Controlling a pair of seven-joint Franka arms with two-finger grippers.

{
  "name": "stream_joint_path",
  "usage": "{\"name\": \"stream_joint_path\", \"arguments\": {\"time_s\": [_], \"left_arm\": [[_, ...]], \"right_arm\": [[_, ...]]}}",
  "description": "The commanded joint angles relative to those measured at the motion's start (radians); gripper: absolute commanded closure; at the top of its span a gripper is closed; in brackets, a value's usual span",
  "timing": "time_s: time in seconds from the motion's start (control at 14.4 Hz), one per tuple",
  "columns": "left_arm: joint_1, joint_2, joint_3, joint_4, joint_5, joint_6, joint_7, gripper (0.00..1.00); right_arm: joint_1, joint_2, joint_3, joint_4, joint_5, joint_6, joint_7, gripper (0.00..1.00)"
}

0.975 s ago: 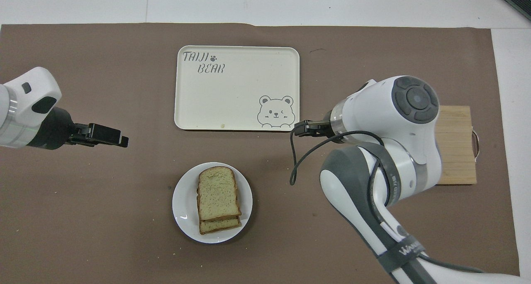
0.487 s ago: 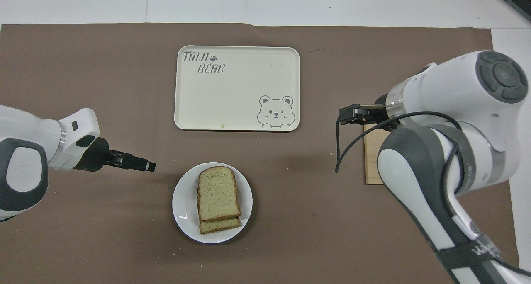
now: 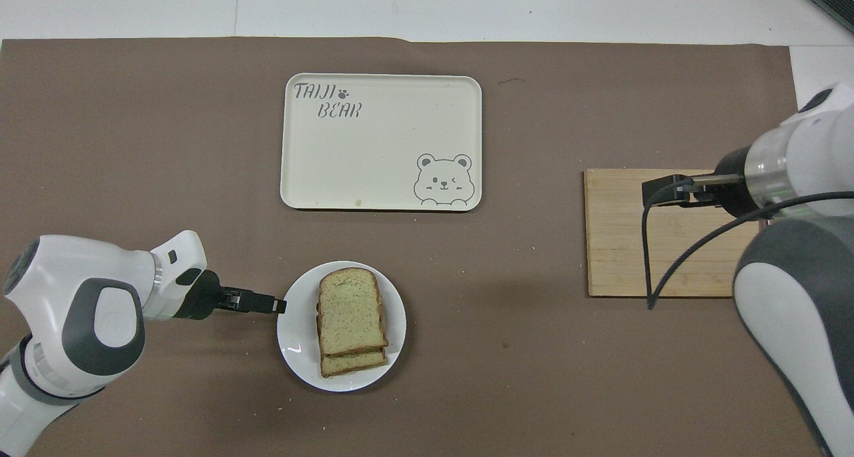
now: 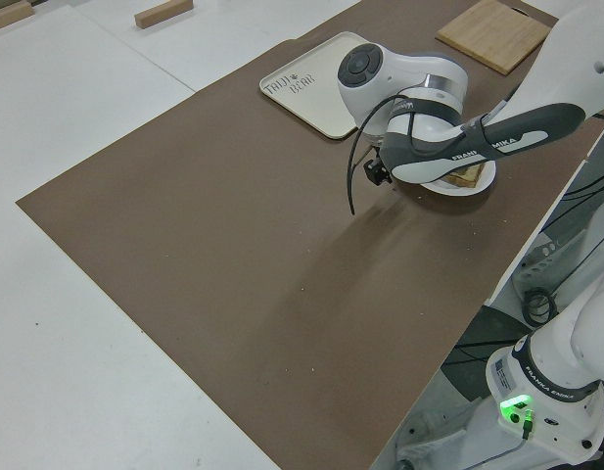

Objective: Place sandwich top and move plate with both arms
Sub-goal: 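Grip the plate rim with the left gripper while the right gripper retracts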

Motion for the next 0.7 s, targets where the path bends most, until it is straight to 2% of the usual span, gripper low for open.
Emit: {"name": "stream_joint_path", "arguments": {"time_s": [0.0, 0.14, 0.35, 0.63], "left_arm": [[-0.059, -0.056, 0.011, -0.096, -0.073, 0.072, 0.011, 0.00], [-0.068, -0.054, 0.011, -0.111, -0.084, 0.078, 0.014, 0.12], [-0.076, -0.051, 0.011, -0.146, -0.131, 0.098, 0.060, 0.41], [-0.097, -0.042, 0.011, -0.177, -0.194, 0.128, 0.106, 0.72]], "right_arm": [[-0.036, 0.007, -0.002, 0.060, -0.014, -0.083, -0.058, 0.00], [-0.067, 0.004, -0.003, 0.086, -0.013, -0.130, -0.099, 0.00], [-0.099, -0.024, -0.003, 0.100, -0.009, -0.184, -0.102, 0.00], [-0.101, -0.032, -0.048, 0.144, -0.010, -0.256, -0.105, 0.00]]}}
